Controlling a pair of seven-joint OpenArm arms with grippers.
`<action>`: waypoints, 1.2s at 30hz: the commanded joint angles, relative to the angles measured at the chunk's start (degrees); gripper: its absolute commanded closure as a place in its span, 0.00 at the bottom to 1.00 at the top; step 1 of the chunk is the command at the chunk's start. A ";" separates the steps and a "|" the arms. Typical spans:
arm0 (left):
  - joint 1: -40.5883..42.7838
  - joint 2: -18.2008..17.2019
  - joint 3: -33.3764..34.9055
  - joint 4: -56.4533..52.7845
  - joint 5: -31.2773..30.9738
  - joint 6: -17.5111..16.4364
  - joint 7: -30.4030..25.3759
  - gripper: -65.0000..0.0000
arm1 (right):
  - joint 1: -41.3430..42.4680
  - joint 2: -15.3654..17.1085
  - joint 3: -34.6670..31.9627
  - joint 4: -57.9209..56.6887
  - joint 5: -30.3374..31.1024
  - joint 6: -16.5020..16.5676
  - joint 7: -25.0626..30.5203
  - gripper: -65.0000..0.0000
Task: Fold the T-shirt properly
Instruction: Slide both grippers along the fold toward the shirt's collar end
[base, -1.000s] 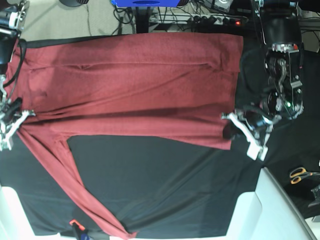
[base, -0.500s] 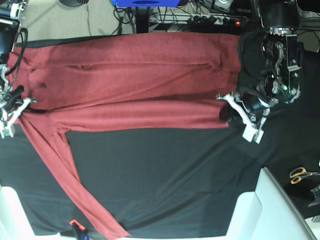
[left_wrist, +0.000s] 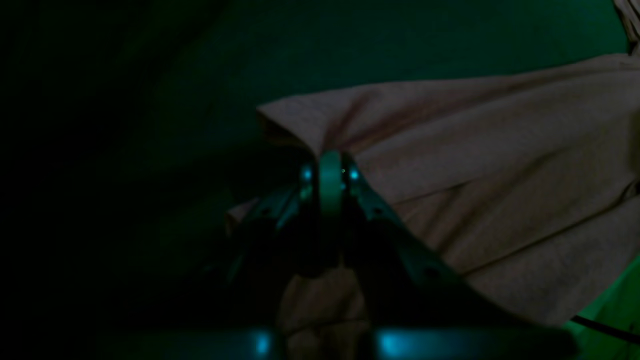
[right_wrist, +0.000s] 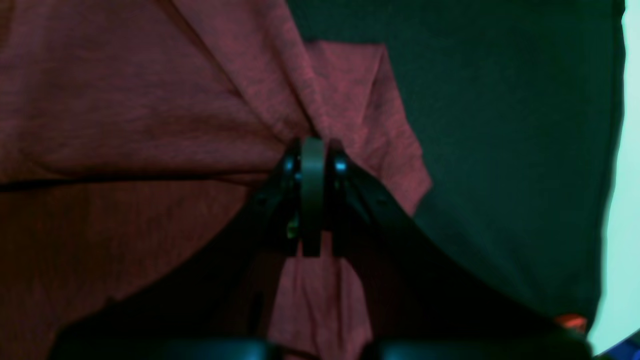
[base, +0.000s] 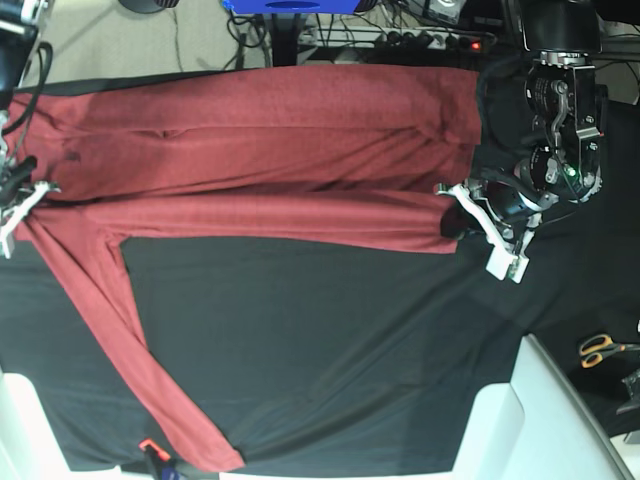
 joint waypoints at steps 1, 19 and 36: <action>-0.09 -0.70 -0.22 1.16 -0.91 -0.13 -1.02 1.00 | 1.02 0.60 0.38 2.00 0.14 -0.38 1.06 1.00; 2.29 -2.19 -0.05 1.16 -0.83 -0.22 -1.20 1.00 | -2.67 -0.89 0.47 7.19 0.14 -0.65 -3.86 1.00; 3.61 -2.19 0.13 1.16 -0.91 -0.22 -1.11 1.00 | -3.73 -2.39 4.07 7.98 -0.03 -0.47 -4.56 1.00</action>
